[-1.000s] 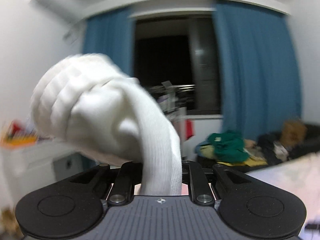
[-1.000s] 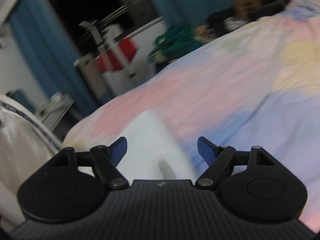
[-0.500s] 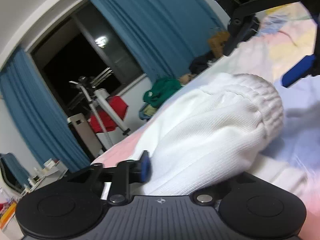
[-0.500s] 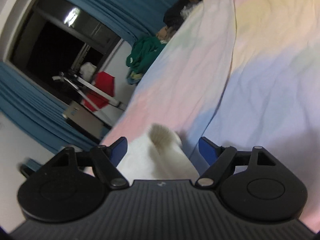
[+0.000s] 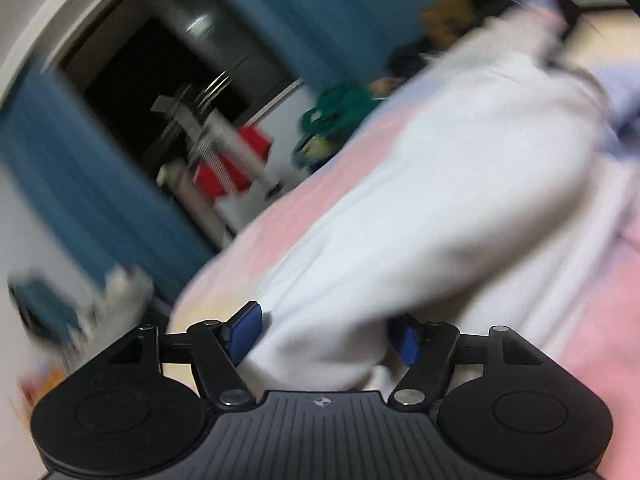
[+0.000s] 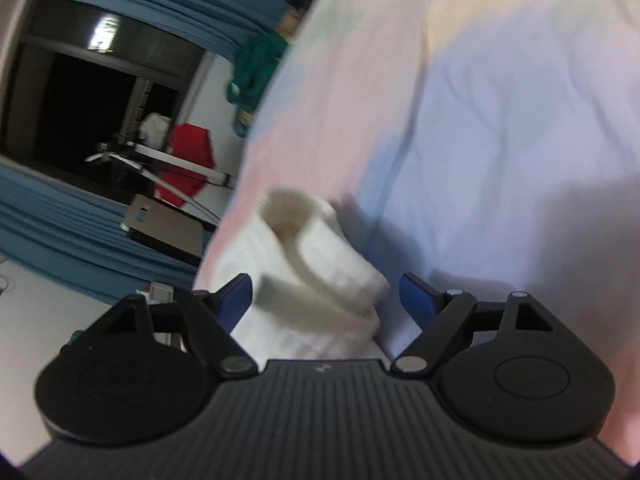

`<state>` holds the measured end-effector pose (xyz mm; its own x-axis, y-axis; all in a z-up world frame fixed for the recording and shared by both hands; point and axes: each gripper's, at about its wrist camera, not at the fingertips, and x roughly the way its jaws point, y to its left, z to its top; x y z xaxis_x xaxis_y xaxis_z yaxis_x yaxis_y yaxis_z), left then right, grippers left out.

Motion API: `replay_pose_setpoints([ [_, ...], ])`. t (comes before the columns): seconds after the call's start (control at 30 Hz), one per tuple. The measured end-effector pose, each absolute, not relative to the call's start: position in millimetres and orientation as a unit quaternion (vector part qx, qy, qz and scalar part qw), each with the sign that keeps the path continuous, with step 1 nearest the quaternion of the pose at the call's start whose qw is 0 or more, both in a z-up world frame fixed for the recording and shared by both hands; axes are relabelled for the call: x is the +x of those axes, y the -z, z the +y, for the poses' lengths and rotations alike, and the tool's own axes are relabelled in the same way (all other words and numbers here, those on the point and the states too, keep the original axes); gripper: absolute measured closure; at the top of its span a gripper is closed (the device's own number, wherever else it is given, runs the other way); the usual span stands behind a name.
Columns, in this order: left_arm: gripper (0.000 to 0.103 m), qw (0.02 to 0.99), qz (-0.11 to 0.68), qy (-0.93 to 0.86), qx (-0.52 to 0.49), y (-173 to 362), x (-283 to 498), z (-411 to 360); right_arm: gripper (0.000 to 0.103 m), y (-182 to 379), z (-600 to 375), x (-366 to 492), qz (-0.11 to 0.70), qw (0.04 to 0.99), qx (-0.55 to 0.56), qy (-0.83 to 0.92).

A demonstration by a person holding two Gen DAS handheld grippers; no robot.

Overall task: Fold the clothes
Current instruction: 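Grasp the ribbed cuffs with the right gripper while the left gripper holds the waistband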

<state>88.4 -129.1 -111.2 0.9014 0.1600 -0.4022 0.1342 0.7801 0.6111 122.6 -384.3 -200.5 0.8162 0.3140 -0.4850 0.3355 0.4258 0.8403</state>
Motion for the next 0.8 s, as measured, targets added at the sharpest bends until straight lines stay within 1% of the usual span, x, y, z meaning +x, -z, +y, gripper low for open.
replay_pose_setpoints([
  [0.07, 0.025, 0.932, 0.233, -0.019, 0.276, 99.4, 84.1, -110.0, 0.019, 205.2, -379.2, 124.1, 0.301, 0.777, 0.553, -0.010],
  [0.2, 0.024, 0.947, 0.254, -0.030, 0.194, 80.7, 77.7, -83.3, 0.016, 204.5, -361.1, 134.0, 0.315, 0.775, 0.546, -0.051],
  [0.3, 0.023, 0.950, 0.264, -0.030, 0.165, 71.7, 80.2, -69.3, 0.016, 204.3, -346.9, 143.2, 0.335, 0.788, 0.513, -0.062],
  [0.4, 0.023, 0.951, 0.276, -0.032, 0.139, 67.9, 87.9, -51.9, 0.017, 200.2, -339.4, 148.3, 0.331, 0.805, 0.489, -0.062],
  [0.43, 0.023, 0.950, 0.283, -0.034, 0.128, 68.2, 89.3, -48.4, 0.019, 197.3, -337.7, 150.0, 0.329, 0.809, 0.483, -0.062],
  [0.5, 0.023, 0.949, 0.296, -0.038, 0.106, 68.7, 92.3, -41.2, 0.028, 190.0, -334.2, 151.9, 0.321, 0.823, 0.465, -0.065],
  [0.6, 0.021, 0.943, 0.312, -0.046, 0.103, 70.8, 91.7, -29.5, 0.035, 176.5, -331.1, 154.2, 0.287, 0.839, 0.451, -0.105],
  [0.67, 0.017, 0.939, 0.329, -0.055, 0.087, 73.7, 94.2, -16.9, 0.035, 164.6, -329.1, 155.4, 0.254, 0.849, 0.439, -0.146],
  [0.73, 0.017, 0.935, 0.344, -0.058, 0.057, 75.4, 96.3, -3.8, 0.035, 154.6, -324.2, 158.6, 0.229, 0.861, 0.417, -0.179],
  [0.8, 0.017, 0.935, 0.346, -0.056, 0.049, 75.5, 94.2, 2.3, 0.036, 153.3, -320.0, 164.5, 0.236, 0.872, 0.393, -0.171],
])
